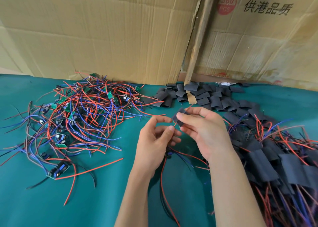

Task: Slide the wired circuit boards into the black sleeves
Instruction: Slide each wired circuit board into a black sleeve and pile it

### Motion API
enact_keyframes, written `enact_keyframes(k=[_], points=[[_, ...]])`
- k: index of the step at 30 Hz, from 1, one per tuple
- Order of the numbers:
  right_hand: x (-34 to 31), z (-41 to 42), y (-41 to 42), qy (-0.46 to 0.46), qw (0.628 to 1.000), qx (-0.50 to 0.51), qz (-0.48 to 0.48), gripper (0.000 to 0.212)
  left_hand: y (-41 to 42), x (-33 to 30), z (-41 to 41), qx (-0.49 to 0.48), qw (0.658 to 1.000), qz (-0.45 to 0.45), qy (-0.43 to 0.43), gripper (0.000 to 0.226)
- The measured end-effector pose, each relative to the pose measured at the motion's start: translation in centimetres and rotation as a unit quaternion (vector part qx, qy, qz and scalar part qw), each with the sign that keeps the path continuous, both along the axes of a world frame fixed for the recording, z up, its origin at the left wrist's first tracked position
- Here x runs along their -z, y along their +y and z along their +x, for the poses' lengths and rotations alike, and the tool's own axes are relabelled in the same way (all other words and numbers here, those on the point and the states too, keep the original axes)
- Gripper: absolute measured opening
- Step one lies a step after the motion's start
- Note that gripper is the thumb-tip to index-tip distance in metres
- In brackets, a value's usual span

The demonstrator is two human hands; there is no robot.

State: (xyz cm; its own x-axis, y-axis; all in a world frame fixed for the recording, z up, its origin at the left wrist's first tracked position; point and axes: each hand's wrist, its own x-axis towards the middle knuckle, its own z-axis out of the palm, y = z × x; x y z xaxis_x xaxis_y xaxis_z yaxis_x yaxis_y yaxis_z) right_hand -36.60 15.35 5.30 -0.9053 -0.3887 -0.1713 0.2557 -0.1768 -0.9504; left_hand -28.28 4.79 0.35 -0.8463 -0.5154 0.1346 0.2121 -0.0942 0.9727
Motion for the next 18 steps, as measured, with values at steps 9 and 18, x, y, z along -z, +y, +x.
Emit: enact_keyframes(k=[9, 18], points=[[-1.7, -0.2, 0.8, 0.077, 0.991, 0.085, -0.069, 0.02, 0.1, 0.0, 0.0, 0.009, 1.0, 0.022, 0.009, 0.017], [-2.2, -0.4, 1.1, 0.083, 0.979, 0.132, -0.13, 0.019, -0.1, 0.1, 0.1, 0.019, 0.998, 0.059, 0.007, 0.017]])
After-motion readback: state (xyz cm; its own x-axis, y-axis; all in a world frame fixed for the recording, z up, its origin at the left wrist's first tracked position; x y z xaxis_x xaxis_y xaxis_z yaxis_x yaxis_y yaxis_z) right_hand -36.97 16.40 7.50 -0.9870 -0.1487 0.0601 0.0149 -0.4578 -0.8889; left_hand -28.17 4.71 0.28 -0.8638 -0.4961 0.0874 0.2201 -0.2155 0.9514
